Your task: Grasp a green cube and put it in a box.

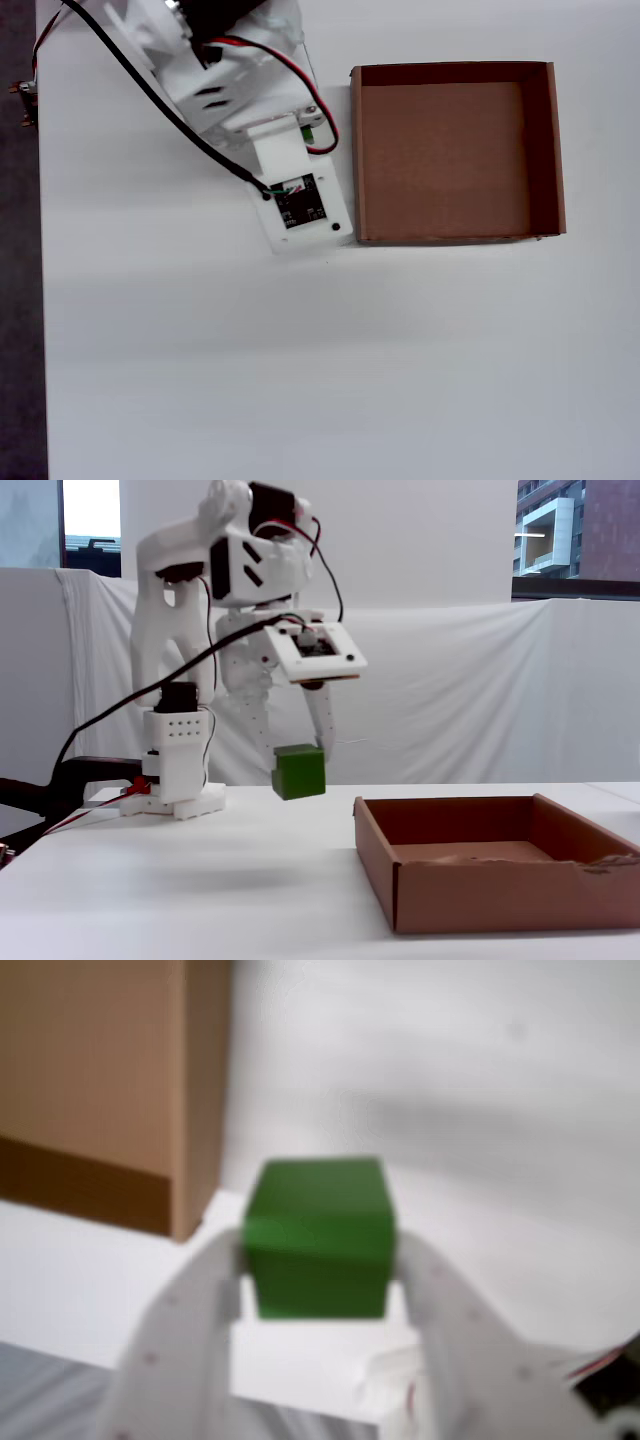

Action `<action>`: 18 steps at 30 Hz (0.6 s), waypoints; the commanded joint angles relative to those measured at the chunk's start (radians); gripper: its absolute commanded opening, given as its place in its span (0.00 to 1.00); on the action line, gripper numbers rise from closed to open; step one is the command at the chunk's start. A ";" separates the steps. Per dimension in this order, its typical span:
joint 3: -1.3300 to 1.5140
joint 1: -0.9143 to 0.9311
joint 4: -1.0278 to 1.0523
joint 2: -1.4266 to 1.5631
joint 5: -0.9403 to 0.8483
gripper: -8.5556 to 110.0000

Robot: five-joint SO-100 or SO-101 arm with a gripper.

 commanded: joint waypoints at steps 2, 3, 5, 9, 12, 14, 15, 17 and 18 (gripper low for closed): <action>-0.103 -0.058 0.018 0.008 0.025 0.20; -0.115 -0.071 0.020 -0.003 0.031 0.20; -0.146 -0.089 0.026 -0.031 0.040 0.20; -0.235 -0.121 0.048 -0.121 0.049 0.20; -0.344 -0.144 0.098 -0.207 0.055 0.20; -0.411 -0.160 0.127 -0.255 0.057 0.20; -0.437 -0.167 0.135 -0.273 0.058 0.20; -0.483 -0.183 0.140 -0.308 0.060 0.20; -0.505 -0.190 0.141 -0.324 0.061 0.20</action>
